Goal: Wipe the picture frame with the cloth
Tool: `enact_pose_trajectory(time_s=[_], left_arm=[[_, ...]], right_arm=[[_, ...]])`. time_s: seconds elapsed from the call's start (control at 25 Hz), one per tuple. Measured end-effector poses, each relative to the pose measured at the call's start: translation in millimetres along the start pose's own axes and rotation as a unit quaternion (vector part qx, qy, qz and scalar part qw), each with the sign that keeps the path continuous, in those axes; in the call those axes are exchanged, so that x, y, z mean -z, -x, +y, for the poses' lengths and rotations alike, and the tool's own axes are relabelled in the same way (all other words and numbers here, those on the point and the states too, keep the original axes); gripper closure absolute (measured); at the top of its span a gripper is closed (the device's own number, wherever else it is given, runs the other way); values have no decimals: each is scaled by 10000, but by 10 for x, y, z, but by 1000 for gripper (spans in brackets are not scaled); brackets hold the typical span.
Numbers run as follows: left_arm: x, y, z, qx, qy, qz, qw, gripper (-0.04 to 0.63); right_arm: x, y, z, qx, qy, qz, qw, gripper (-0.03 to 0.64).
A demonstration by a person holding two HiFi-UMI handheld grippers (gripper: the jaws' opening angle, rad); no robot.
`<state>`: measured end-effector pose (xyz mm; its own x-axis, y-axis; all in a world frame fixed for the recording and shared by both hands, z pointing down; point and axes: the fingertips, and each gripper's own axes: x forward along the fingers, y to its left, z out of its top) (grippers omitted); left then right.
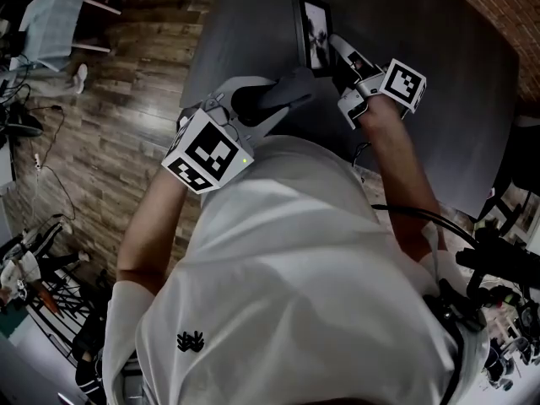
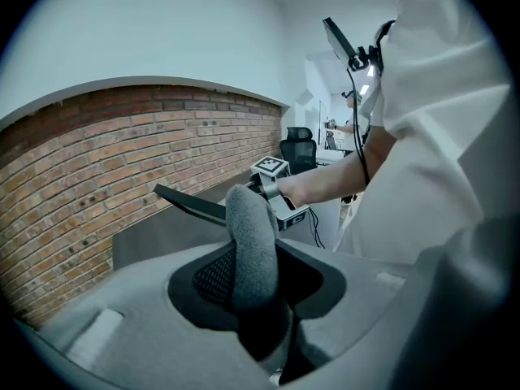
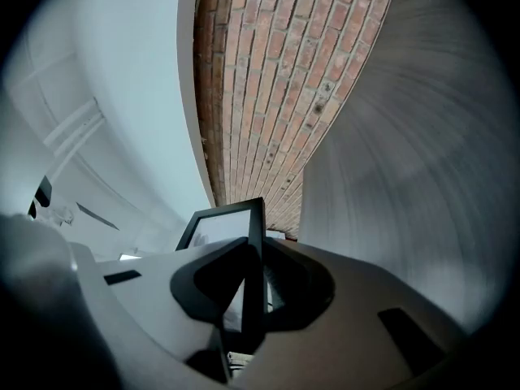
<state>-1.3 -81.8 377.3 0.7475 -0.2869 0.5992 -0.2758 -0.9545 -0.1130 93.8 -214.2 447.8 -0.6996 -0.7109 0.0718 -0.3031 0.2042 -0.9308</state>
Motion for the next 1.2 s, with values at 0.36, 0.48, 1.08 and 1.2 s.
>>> enact_pose_trajectory(time_s=[0.36,0.48,1.08,1.2], left_arm=[[41,-154,-192,359,-90,5,9993,466],[45,-179,-241,480,-167,-1,9987,466],[287,-569,-276,640,-154,435,9969,466],[354,-674,-303,723,-66,512,9960,466]], right_arm=[[55,-57,103,-226,-168,66,9996,549],[73,-58,102,-249,-237,82,9994,549],[221,-24,320,-664,-295,341,9968,549],[221,-17,335,-674,-201,387,9968,549]])
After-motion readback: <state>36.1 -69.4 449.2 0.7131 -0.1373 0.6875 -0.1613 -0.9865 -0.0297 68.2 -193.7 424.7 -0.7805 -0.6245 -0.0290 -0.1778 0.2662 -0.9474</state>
